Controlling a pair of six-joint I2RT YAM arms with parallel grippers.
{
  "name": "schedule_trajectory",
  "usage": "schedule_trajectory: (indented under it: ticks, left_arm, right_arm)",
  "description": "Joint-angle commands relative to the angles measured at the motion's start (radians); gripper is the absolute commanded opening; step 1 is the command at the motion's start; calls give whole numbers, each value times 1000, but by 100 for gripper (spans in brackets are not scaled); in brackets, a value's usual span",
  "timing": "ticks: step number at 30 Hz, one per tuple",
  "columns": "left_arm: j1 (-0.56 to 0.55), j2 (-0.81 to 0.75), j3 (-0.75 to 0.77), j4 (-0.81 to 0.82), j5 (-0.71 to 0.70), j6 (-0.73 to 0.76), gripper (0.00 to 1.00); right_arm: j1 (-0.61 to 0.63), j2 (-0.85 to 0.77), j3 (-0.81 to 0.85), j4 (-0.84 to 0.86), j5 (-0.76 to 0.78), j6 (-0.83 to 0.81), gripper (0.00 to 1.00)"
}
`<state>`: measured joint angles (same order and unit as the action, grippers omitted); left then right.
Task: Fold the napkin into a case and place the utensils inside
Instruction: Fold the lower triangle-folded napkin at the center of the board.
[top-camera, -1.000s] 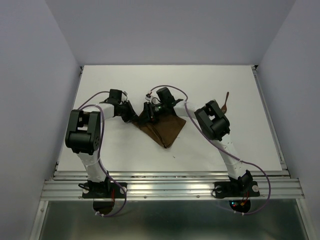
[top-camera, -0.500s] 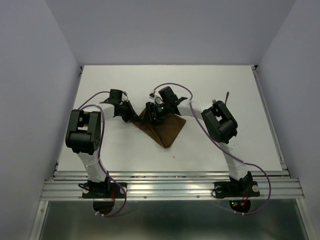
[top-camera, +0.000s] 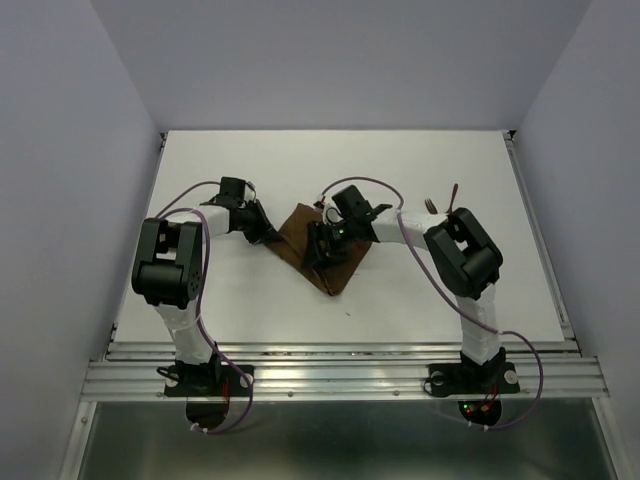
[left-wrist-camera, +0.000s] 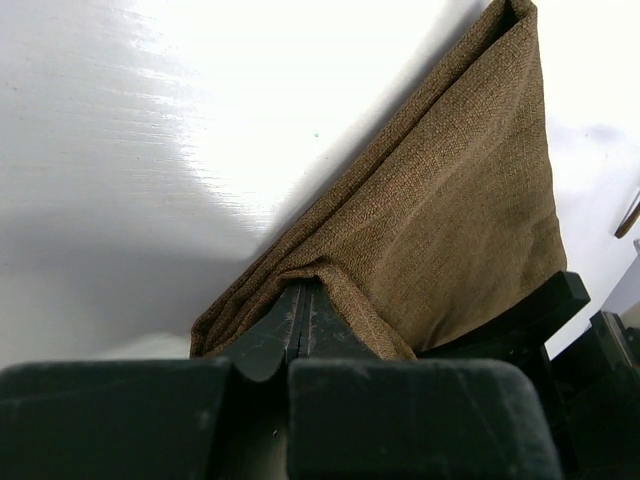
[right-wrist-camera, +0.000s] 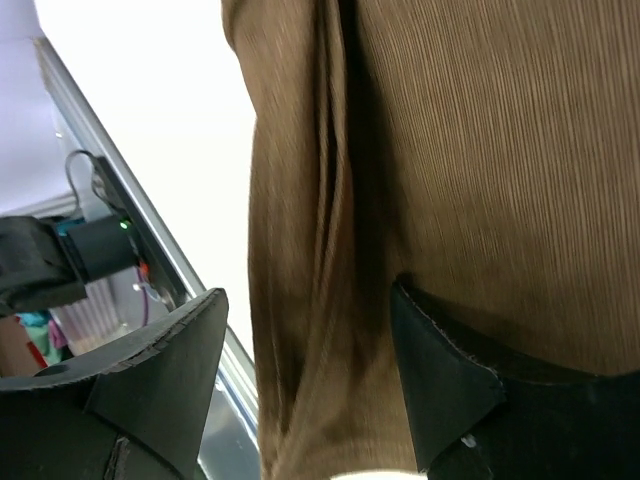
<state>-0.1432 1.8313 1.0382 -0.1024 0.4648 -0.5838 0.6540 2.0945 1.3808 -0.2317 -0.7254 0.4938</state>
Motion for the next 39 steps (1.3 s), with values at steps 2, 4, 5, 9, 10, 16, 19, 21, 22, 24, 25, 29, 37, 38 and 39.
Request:
schedule_trajectory:
  ticks: [2,4,5,9,10,16,19,21,22,24,25,29,37,38,39]
  left_arm:
    - [1,8,33,-13,-32,24,0]
    - [1,6,33,-13,-34,24,0]
    - [1,6,33,-13,-34,24,0]
    - [1,8,39,-17,-34,22,0]
    - [1,9,42,-19,-35,24,0]
    - [1,13,51,-26,-40,24,0]
    - [1,16,52,-26,-40,22,0]
    - [1,16,54,-26,-40,21,0]
    - [1,16,54,-26,-40,21,0]
    - [1,14,54,-28,-40,21,0]
    - [1,13,54,-28,-40,21,0]
    - [1,13,56,-28,-41,19,0]
    - [1,20,63,-28,-40,19,0]
    - [1,19,63,-28,-40,19,0]
    - [1,19,63,-29,-38,19,0]
  right_arm:
    - [-5,-86,-81,-41,49,-49,72]
    - [-5,-112,-103,-43,53,-52,72]
    - [-5,-120,-114,-44,53,-55,72]
    - [-5,-160,-152,-58,81,-66,72]
    - [4,-172,-158,-67,96,-69,71]
    - [13,-212,-178,-93,136,-78,63]
    - [13,-223,-180,-109,152,-86,63]
    - [24,-226,-178,-113,171,-89,63]
    - [24,-228,-178,-116,179,-90,62]
    - [33,-229,-175,-121,193,-93,60]
    - [33,-232,-174,-123,193,-95,59]
    - [42,-237,-167,-126,184,-101,55]
    - [62,-248,-166,-132,211,-101,36]
    - [62,-248,-164,-132,230,-95,25]
    - [62,-248,-163,-130,230,-93,21]
